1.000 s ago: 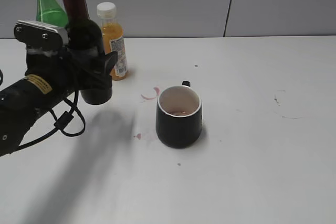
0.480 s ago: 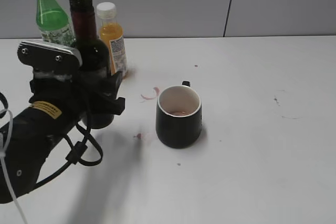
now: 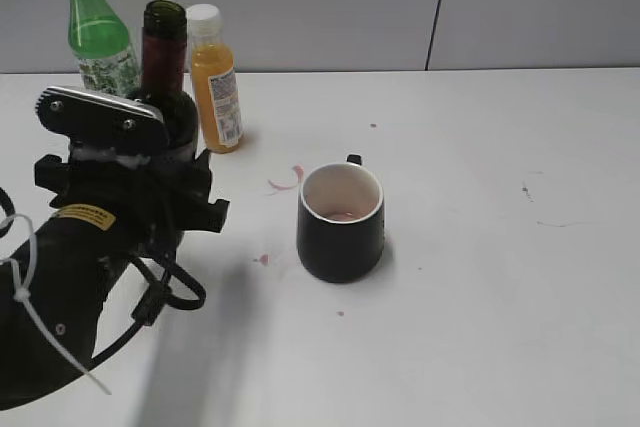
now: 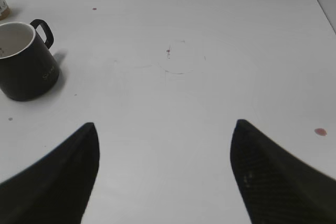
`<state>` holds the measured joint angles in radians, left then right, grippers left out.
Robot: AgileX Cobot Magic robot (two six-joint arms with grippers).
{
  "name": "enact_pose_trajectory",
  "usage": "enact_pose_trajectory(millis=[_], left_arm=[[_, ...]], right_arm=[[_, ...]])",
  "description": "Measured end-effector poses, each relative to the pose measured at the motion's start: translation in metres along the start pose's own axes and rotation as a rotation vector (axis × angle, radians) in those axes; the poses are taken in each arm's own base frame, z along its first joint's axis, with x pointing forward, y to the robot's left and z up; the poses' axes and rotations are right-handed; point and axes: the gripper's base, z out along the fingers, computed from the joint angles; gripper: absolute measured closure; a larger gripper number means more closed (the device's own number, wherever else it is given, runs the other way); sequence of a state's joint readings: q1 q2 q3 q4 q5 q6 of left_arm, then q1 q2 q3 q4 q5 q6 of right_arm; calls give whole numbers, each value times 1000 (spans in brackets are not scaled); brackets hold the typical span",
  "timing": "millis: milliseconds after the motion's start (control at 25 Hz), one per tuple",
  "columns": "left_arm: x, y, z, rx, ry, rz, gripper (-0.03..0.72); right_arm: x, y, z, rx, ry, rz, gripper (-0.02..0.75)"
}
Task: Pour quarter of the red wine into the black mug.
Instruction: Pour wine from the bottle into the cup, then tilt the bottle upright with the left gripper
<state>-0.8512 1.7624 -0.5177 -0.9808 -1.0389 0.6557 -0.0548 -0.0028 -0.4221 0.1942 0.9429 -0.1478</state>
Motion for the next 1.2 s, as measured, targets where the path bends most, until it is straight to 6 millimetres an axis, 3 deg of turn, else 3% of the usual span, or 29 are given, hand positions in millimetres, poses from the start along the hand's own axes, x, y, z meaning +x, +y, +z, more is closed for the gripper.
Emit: enact_pose_trajectory(millis=[480,720,1200], left_arm=[[-17,-11,14,-36,-3,228,152],[-8,-24,26,-18,31,329,153],[-8,-24,27,-33,49,653,153]], right_arm=[[0,0,0,0,0,1,147],[0,0,0,0,0,-1,147],[0,0,0,0,0,1,147]])
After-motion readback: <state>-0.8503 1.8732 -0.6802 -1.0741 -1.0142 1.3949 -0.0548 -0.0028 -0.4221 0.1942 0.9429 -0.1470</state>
